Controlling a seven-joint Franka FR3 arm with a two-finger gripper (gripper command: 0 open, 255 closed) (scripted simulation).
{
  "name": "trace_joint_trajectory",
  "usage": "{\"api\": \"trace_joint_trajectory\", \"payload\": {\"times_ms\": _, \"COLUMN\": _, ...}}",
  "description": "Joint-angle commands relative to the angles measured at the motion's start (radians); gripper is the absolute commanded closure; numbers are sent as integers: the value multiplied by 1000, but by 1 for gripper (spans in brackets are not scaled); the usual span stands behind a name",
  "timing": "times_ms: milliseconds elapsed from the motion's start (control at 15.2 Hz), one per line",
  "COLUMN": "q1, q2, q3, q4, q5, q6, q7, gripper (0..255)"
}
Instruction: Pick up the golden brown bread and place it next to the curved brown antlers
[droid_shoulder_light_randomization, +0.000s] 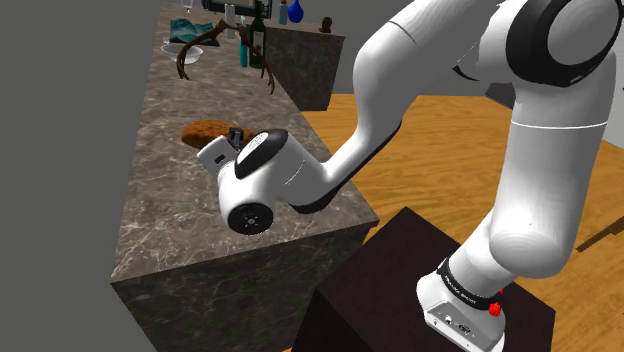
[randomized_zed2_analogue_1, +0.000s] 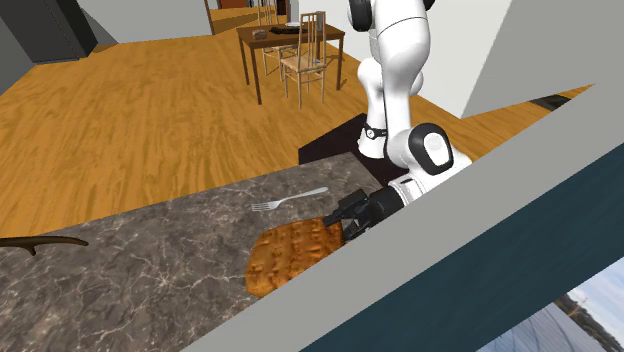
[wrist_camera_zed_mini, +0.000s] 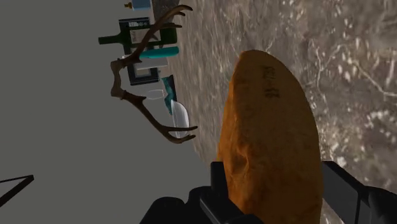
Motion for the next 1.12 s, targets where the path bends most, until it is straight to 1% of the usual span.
{"api": "trace_joint_trajectory", "payload": {"times_ms": 0, "q1": -7, "q2": -22, "q3": 7, "q4": 2, "q5": 13, "q6": 10, "q7": -16, "gripper": 255}}
{"api": "trace_joint_trajectory", "payload": {"times_ms": 1056, "q1": -68, "q2": -204, "q3": 53, "q4": 12, "q5": 145, "q6": 113, "q7": -158, "gripper": 255}}
